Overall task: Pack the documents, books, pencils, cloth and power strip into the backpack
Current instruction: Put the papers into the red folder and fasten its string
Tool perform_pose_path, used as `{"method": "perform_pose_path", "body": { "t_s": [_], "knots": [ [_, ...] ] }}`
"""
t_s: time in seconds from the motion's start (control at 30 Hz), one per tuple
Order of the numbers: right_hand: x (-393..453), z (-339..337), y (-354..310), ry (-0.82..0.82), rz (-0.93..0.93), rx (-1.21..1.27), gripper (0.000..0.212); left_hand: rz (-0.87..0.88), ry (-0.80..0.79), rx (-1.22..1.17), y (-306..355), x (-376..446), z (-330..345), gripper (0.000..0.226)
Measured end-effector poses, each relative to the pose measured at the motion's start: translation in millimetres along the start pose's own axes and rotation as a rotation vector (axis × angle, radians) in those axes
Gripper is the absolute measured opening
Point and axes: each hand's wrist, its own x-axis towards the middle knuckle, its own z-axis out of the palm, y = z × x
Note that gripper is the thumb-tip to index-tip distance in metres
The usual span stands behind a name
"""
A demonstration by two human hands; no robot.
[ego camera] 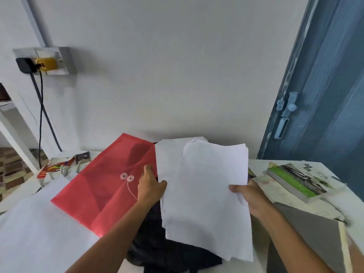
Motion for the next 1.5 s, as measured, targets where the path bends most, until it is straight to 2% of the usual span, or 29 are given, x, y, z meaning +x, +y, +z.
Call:
{"method": "perform_pose_path", "body": {
  "t_s": [0.1,0.13,0.23,0.37,0.53,0.67,0.83,0.97,1.07,1.13,1.23,1.33,1.37,1.43,1.5],
  "knots": [
    [4,10,-5,-0.001,0.012,-0.013,0.025,-0.179,-0.050,-0.192,-4,9,0,0.058],
    [5,11,-7,-0.013,0.019,-0.023,0.024,-0.205,-0.052,-0.214,-4,11,0,0.053],
    [6,11,-14,-0.028,0.008,-0.022,0.023,-0.207,-0.054,-0.188,-2,13,3,0.027],
    [7,2,-14,0.003,-0.010,0.049,0.031,-0.187,-0.070,-0.080,8,10,14,0.020],
    [0,-18,-11,0.021,0.007,0.051,0.038,-0.160,-0.128,-0.315,20,13,30,0.008],
    [-10,-34,-14,-0.016,0.036,-0.012,0.036,-0.141,-0.157,-0.524,22,21,28,0.021],
    [-17,-31,-6,0.065,0.003,-0.005,0.030,-0.032,-0.301,-0.415,19,24,17,0.013],
    [-22,-6,10,0.147,-0.069,-0.113,0.023,-0.162,-0.415,-0.552,16,11,12,0.016],
    [-26,9,16,0.170,-0.107,-0.131,0.021,-0.331,-0.553,-0.751,16,-6,8,0.032],
    [-30,16,17,0.218,-0.170,-0.168,0.021,-0.286,-0.626,-0.739,14,-15,4,0.027],
    [-38,25,9,0.259,-0.330,-0.205,0.033,-0.119,-0.485,-0.604,14,-21,-2,0.036],
    [-45,36,-18,0.214,-0.451,-0.063,0.051,0.049,-0.304,-0.714,27,-18,-15,0.036],
    [-45,39,-30,0.164,-0.437,0.039,0.050,0.131,-0.238,-0.736,32,-16,-21,0.035],
    [-47,46,-54,0.035,-0.393,0.158,0.033,0.289,-0.119,-0.746,42,-13,-35,0.034],
    [-48,54,-70,-0.017,-0.419,0.106,0.021,0.396,-0.013,-0.725,52,-13,-48,0.035]
  ]
}}
